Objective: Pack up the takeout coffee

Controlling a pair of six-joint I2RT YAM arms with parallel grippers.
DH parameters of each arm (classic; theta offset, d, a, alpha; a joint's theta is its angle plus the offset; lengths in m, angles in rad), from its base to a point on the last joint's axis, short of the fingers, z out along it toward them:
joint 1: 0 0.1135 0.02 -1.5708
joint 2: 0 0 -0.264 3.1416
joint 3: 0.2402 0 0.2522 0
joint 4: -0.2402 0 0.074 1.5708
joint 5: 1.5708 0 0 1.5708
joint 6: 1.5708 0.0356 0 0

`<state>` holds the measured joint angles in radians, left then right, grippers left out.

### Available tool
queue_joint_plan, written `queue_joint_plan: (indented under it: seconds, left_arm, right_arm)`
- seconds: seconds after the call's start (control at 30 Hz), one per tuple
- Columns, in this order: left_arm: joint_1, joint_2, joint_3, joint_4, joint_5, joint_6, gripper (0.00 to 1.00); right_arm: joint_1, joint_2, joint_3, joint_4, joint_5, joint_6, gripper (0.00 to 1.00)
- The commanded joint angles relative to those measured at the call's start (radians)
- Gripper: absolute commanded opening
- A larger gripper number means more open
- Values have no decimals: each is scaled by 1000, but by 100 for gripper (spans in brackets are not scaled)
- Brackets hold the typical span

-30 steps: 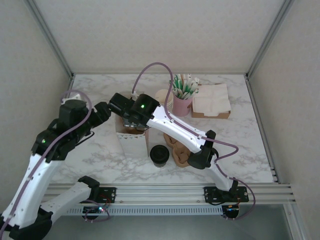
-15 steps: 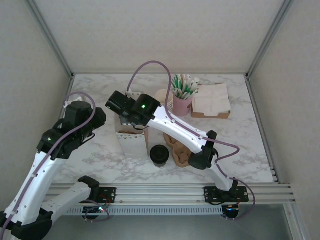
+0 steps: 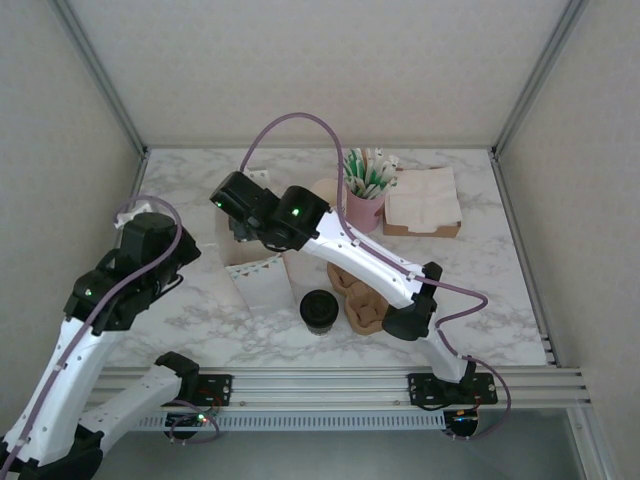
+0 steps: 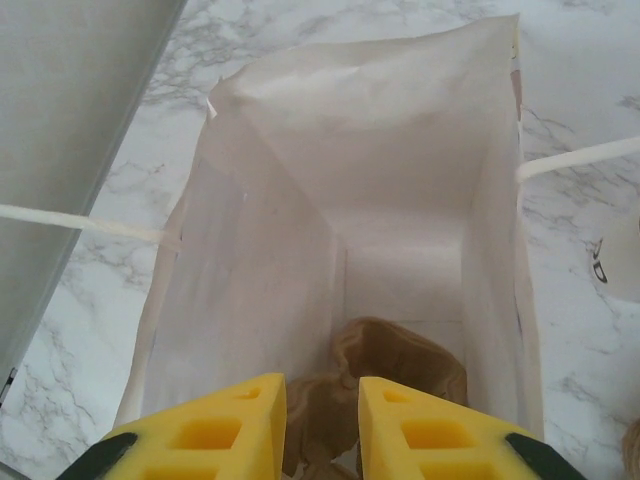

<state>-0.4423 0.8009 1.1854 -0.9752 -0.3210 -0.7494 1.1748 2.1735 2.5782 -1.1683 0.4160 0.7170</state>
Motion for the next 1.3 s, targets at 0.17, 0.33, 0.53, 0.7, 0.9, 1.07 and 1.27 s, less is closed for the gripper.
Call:
queue_joint_plan:
  seconds: [0.17,0.33,0.53,0.7,0.9,1.07,1.27]
  left_arm:
    - [7,-59,-56,-49,-60,-170,0]
    - [7,-51,-67,-17,-4,-191,0]
    - [7,-9,-67,52,87,-215,0]
    - [7,50,-49,99,133,-268,0]
    - [7,101,-2,96,133,-267,4]
    - [7,80,47,42,79,-184,34]
    - [7,90,170,-45,44,-18,71]
  right_arm:
    - [-53,6,-4,98,-60,-138,27]
    - [-57,0,31,149,-88,-239,28]
    - [-65,-32,51,190,-92,-294,36]
    - [-91,-55,54,176,-96,-296,39]
    - [-112,-106,56,144,-106,-307,39]
    - [-113,-145,54,123,-152,-304,40]
    - [-113,-163,53,104,-210,-278,39]
